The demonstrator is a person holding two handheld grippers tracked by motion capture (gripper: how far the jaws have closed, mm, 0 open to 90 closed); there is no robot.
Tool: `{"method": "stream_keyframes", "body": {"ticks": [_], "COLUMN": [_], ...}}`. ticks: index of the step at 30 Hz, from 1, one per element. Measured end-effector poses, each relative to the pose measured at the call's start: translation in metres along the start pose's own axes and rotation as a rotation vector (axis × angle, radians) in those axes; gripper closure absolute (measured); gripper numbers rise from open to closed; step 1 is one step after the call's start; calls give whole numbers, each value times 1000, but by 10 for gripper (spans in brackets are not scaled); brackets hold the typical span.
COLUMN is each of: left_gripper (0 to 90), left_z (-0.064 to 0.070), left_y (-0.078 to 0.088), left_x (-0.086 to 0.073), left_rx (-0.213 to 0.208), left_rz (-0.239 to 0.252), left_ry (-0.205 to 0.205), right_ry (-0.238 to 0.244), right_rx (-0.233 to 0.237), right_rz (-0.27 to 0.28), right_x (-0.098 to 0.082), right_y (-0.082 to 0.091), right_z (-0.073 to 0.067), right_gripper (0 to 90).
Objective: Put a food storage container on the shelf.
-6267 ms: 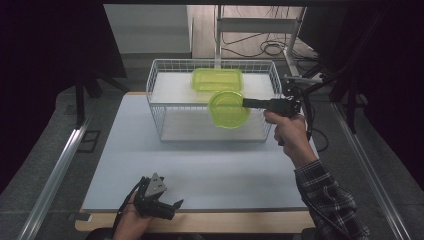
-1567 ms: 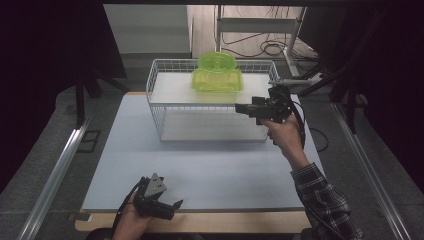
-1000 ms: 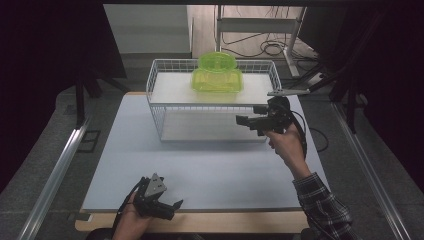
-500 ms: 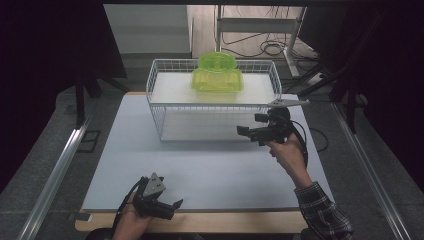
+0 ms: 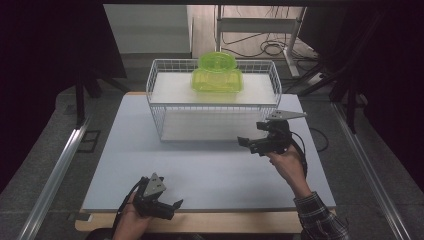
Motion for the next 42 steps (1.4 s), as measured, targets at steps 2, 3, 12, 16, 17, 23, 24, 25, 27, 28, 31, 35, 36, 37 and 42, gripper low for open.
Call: {"method": "stream_keyframes", "body": {"ticks": [2, 3, 12, 16, 17, 23, 24, 25, 27, 28, 31, 35, 36, 37, 42], "left_gripper": [19, 18, 19, 18, 18, 18, 18, 18, 18, 18, 18, 18, 18, 18, 18], "left_z": [0, 0, 0, 0, 0, 0, 0, 0, 0, 0, 0, 0, 0, 0, 0], "left_y": [0, 0, 0, 1, 1, 1, 1, 1, 1, 1, 2, 2, 2, 2, 2], "left_x": [0, 0, 0, 0, 0, 0, 0, 0, 0, 0, 0, 0, 0, 0, 0], "left_rx": [0, 1, 0, 1, 2, 2, 2, 2, 2, 2, 2, 2, 2, 2, 2], "left_rz": [0, 1, 2, 5, 5, 7, 7, 7, 9, 9, 10, 11, 11, 10, 9], "left_ry": [-1, 0, -1, -4, -4, -7, -7, -7, -5, -4, -5, -5, -5, -6, -6], "right_ry": [13, 7, 32, 32, 31, 34, 33, 32, 27, 24, 21, 19, 17, 16, 10], "right_rx": [-1, 0, 5, 3, 2, -6, -7, -8, -11, -12, -16, -25, -26, -28, -34], "right_rz": [3, -1, 10, 14, 15, 11, 11, 11, 10, 10, 13, 6, 5, 4, 1], "right_x": [-5, -7, -23, -26, -27, -35, -37, -39, -42, -44, -48, -54, -56, -57, -63], "right_y": [-1, -1, -3, -1, 0, 4, 5, 5, 7, 8, 10, 13, 14, 15, 20], "right_z": [-1, -2, -7, -9, -10, -11, -11, -11, -10, -9, -8, -7, -8, -8, -9], "right_gripper": [27, 27, 27, 27, 27, 27, 27, 27, 27, 27, 27, 27, 27, 27, 27]}}
Point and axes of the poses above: each handheld gripper's, and its own axes: y roughly backward along the jaws, x roughly out of its top, z roughly to its right, the point moved 7 cm from there along -y, roughly forward along the jaws, and after that the axes turned 2 degrees about z, right-handed, at the moved point
